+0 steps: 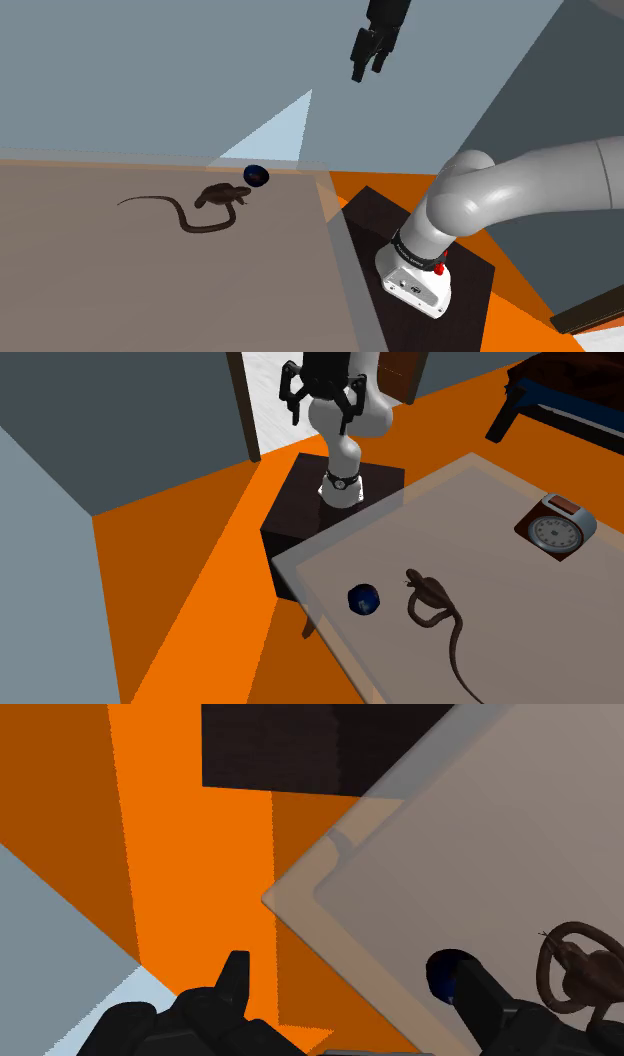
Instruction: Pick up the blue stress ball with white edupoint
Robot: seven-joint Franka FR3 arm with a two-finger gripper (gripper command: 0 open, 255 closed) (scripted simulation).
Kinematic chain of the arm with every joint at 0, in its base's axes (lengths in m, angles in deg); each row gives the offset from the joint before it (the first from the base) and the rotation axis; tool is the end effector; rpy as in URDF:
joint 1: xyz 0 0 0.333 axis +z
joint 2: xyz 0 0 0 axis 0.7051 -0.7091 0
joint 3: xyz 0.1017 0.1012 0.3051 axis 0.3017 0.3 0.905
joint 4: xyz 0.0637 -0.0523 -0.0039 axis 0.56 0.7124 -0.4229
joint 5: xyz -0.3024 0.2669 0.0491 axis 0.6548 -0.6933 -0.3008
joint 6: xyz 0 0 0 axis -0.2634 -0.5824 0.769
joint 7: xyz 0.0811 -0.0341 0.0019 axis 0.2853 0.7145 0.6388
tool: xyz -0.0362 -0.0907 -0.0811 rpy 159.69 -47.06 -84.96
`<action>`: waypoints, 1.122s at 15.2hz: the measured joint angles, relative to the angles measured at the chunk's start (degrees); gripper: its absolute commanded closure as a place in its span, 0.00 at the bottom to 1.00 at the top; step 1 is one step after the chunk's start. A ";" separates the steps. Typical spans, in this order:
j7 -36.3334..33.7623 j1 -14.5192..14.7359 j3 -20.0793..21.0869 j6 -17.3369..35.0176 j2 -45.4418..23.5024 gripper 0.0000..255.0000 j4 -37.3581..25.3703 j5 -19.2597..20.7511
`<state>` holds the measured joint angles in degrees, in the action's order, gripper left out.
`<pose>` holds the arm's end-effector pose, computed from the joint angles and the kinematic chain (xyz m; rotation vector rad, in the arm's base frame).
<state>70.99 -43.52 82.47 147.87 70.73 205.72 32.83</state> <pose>0.3004 -0.0137 0.6096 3.0617 0.0196 0.0350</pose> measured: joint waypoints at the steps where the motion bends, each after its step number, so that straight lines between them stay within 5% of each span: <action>1: 0.00 0.00 0.00 0.00 0.00 0.00 0.00 0.00; 17: 22.32 9.97 0.00 23.43 -22.98 0.00 3.04 4.81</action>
<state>93.30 -33.55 82.48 171.30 47.74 208.77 37.63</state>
